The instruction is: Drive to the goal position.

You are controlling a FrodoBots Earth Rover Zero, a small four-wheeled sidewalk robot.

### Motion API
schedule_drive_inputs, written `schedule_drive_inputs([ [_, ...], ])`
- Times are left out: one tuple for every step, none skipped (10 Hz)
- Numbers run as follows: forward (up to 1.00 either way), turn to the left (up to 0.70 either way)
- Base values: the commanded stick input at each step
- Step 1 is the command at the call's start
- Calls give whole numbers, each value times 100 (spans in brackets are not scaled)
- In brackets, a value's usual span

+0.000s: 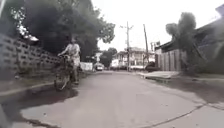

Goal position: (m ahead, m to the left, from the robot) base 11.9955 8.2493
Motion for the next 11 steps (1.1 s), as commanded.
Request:
schedule_drive_inputs([
  [70,0],
  [70,0],
  [70,0],
  [70,0],
  [70,0],
  [70,1],
  [70,2],
  [70,33],
  [70,35],
  [70,35],
  [70,35],
])
